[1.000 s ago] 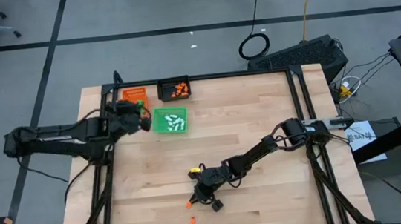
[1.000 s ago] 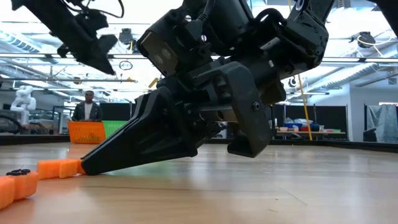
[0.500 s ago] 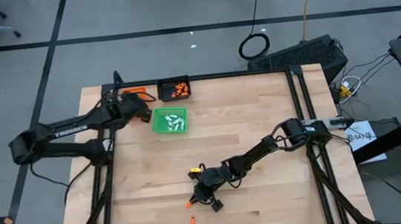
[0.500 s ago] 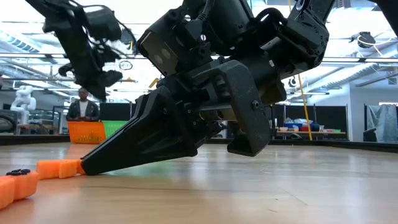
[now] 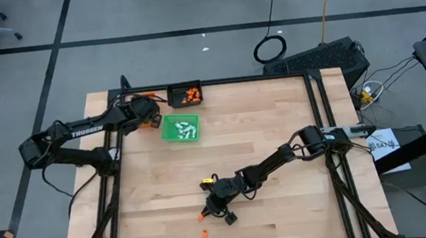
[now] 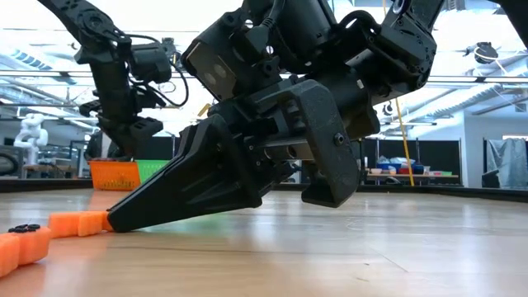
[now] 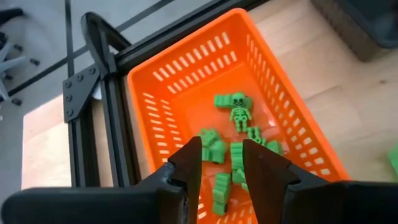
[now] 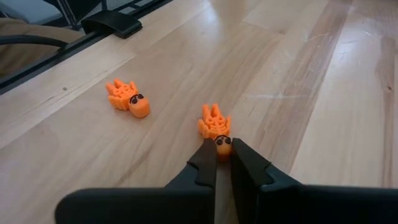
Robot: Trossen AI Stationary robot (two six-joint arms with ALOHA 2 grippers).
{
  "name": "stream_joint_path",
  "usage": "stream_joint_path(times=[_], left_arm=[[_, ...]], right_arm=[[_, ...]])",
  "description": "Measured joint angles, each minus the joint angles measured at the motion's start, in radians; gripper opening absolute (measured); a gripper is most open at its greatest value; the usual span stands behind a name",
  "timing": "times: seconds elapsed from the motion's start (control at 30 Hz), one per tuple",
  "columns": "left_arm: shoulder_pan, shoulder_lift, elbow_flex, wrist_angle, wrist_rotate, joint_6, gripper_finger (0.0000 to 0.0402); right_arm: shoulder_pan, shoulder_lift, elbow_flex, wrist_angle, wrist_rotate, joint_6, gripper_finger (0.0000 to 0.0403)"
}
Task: Sort Halloween decoration
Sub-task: Put the orange skeleton toy into the black bin
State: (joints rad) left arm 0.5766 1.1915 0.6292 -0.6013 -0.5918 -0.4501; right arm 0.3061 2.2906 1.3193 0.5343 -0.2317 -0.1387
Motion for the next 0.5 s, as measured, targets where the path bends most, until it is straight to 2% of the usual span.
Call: stream_joint_path(times=[0.27, 0.5], left_arm=[[-0.029, -0.072, 0.001, 0.02, 0.055, 0.071, 0.0114], [-0.213, -0.245, 0.001, 0.018, 0.069, 0.041, 0.0114]], right_arm=[[-0.003, -0.006, -0.001, -0.004, -0.008, -0.002, 0.0008], [-0.005, -0.025, -0.002, -0.012, -0.006, -0.002, 0.0008]])
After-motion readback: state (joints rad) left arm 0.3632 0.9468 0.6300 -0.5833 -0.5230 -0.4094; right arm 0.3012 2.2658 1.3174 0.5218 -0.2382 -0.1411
